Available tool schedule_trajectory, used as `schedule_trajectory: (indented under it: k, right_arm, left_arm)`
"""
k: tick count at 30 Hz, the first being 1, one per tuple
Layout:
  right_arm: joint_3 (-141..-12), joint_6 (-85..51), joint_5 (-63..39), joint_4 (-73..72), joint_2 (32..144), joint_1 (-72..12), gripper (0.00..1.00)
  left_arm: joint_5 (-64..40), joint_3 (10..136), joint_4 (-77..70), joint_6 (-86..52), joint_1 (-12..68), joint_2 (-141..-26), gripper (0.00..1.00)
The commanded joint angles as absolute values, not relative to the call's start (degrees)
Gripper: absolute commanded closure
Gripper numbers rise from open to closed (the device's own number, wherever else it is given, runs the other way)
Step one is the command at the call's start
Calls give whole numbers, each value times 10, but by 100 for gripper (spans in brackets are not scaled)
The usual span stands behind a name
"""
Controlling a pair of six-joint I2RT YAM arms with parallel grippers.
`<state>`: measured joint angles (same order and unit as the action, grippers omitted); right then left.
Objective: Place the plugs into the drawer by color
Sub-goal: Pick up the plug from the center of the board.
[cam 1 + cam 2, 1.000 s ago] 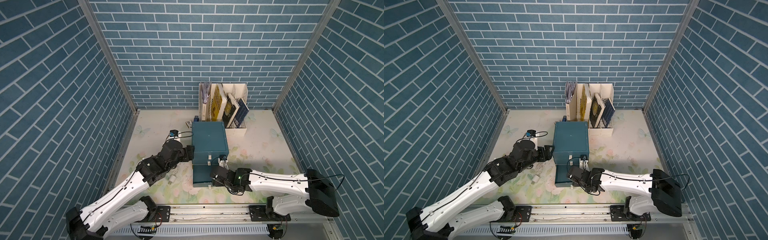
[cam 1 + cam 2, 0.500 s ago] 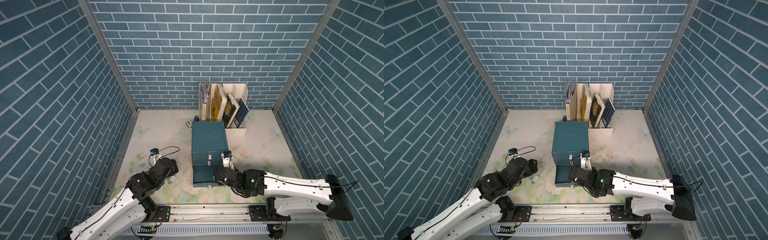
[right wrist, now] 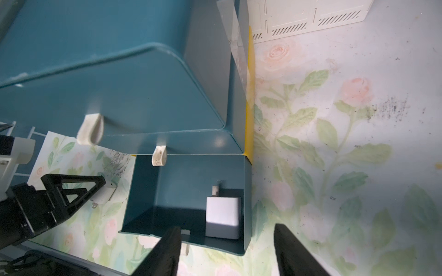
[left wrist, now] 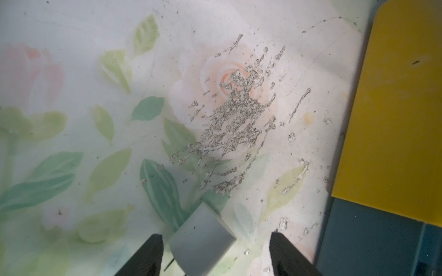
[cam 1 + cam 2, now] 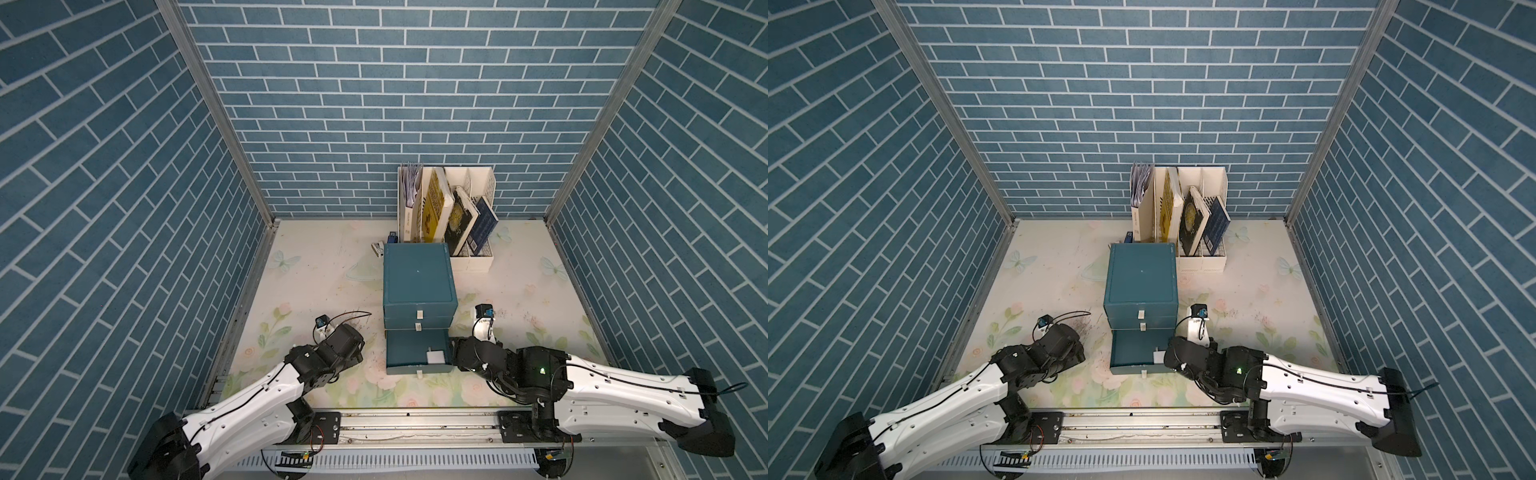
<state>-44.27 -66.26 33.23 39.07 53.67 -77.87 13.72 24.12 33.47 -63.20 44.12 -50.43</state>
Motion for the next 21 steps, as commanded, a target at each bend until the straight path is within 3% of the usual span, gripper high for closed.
schedule_trajectory:
  k: [1,4,8,13,21]
  right_arm:
    - [-438,-681,353,410,527,-779,36]
    - [-438,-681,355,408,525,-779,36]
    - [-436,-689,356,415,521,-779,38]
    - [-428,-699,360,418,505,-779,39]
    - [-424,-704,363,418,501,-779,39]
  left_arm:
    - [141,231,318,-630,438,-525,26]
    - [136,226,296,-629,439,-544,29]
    - [134,227,288,-628,438,-562,44]
    - [134,220,285,-626,439,-567,55]
    - [124,203,260,-622,439,-588,55]
